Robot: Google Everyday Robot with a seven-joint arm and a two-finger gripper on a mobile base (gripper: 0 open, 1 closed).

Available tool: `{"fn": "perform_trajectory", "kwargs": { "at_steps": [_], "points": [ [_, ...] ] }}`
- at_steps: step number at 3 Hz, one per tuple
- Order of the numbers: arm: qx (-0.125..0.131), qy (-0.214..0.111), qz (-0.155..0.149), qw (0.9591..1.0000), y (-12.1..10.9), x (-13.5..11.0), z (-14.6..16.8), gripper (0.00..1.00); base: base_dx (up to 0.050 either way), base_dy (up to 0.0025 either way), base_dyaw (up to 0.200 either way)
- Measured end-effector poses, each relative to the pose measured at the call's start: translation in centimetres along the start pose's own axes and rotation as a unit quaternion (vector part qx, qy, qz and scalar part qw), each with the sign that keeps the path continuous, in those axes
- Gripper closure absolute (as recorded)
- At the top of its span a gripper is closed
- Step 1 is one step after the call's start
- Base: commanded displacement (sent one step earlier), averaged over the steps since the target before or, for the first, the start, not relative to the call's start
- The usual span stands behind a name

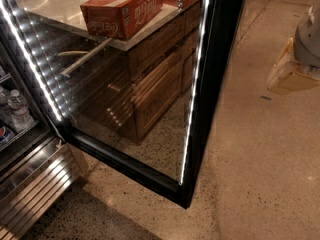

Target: Close right fridge door

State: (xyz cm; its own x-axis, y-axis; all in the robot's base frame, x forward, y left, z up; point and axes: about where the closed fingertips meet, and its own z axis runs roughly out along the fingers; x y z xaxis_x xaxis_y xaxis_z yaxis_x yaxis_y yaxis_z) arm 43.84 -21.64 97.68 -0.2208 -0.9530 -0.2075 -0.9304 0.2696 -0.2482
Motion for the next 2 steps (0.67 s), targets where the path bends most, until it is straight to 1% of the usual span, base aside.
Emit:
{"fn": "perform_trajectory", "kwargs": {
  "at_steps": [1, 2],
  "points": [
    [0.0, 0.0, 0.0, 1.0, 0.0, 0.0, 0.0, 1.0, 0.0, 0.0, 0.0],
    [0.0, 0.0, 0.0, 1.0, -0.01, 0.0, 0.02, 1.0, 0.0, 0.0, 0.0]
  ]
}}
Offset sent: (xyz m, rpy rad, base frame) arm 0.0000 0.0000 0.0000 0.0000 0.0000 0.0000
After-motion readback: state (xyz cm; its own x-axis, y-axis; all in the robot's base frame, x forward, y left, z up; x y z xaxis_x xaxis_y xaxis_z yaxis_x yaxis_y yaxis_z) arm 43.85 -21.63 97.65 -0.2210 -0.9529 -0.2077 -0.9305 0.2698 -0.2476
